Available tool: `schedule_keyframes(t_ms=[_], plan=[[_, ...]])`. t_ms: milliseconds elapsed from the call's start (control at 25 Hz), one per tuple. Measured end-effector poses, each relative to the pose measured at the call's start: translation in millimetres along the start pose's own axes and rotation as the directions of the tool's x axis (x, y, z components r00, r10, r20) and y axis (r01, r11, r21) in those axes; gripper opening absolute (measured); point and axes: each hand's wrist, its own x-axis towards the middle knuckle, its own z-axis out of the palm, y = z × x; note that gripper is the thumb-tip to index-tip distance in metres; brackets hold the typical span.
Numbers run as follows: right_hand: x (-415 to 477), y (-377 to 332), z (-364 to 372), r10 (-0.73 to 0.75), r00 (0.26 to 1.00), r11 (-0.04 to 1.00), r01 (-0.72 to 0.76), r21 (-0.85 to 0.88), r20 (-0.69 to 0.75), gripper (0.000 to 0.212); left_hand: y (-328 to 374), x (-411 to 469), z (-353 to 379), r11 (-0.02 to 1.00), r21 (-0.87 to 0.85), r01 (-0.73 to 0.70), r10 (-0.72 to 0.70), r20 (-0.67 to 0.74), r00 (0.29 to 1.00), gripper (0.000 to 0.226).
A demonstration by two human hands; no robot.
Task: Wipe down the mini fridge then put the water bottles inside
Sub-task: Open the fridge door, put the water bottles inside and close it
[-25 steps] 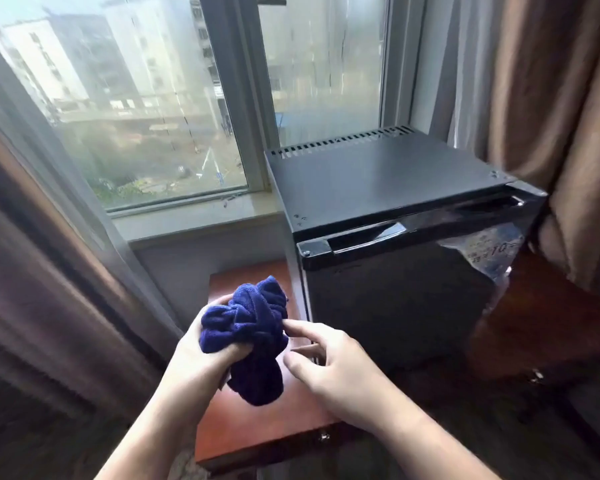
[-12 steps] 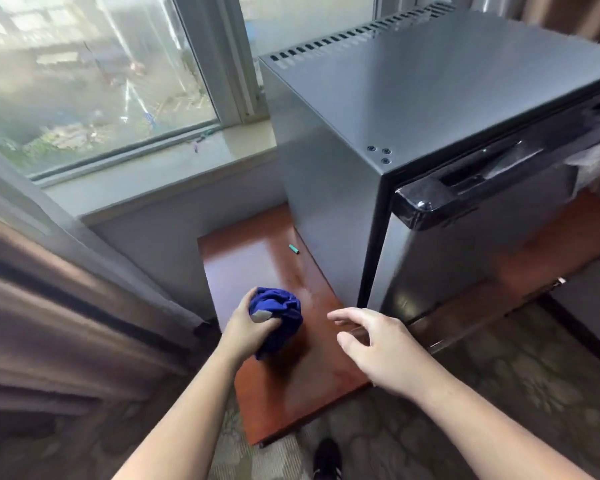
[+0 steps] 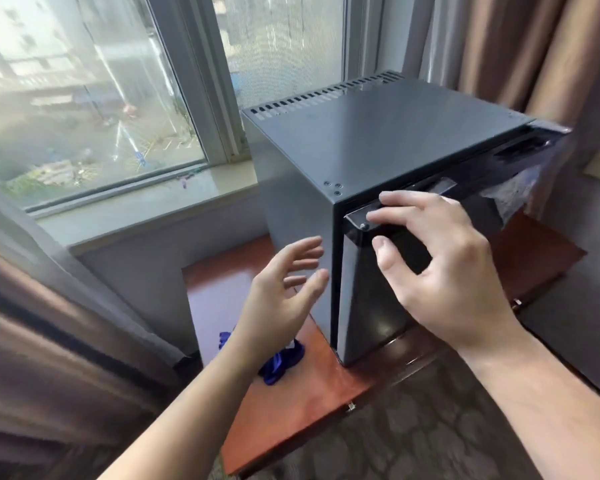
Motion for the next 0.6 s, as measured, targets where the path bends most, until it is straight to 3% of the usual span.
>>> schedule_keyframes(t_ms=[120, 240, 360, 600], plan=[[9, 24, -9, 0.089, 0.982, 0.993, -0.075, -0.088, 0.166, 0.036, 53, 5, 25, 0.994, -0.010, -0.113, 0.112, -0.073, 0.991, 0.044], [11, 37, -13, 0.135, 0.942, 0.983, -0.088, -0.161, 0.309, 0.043, 70, 15, 39, 0.988, 0.134, -0.073, 0.090, -0.122, 0.988, 0.046], [13, 36, -17, 0.137, 0.920, 0.985, -0.085, -0.153, 0.368, 0.049, 75, 18, 51, 0.951, 0.310, -0.015, 0.061, -0.140, 0.988, 0.050], [0, 34, -35, 0.118, 0.890, 0.992, -0.088, -0.089, 0.441, 0.062, 84, 9, 63, 0.921, 0.389, 0.007, 0.083, -0.215, 0.973, 0.040]])
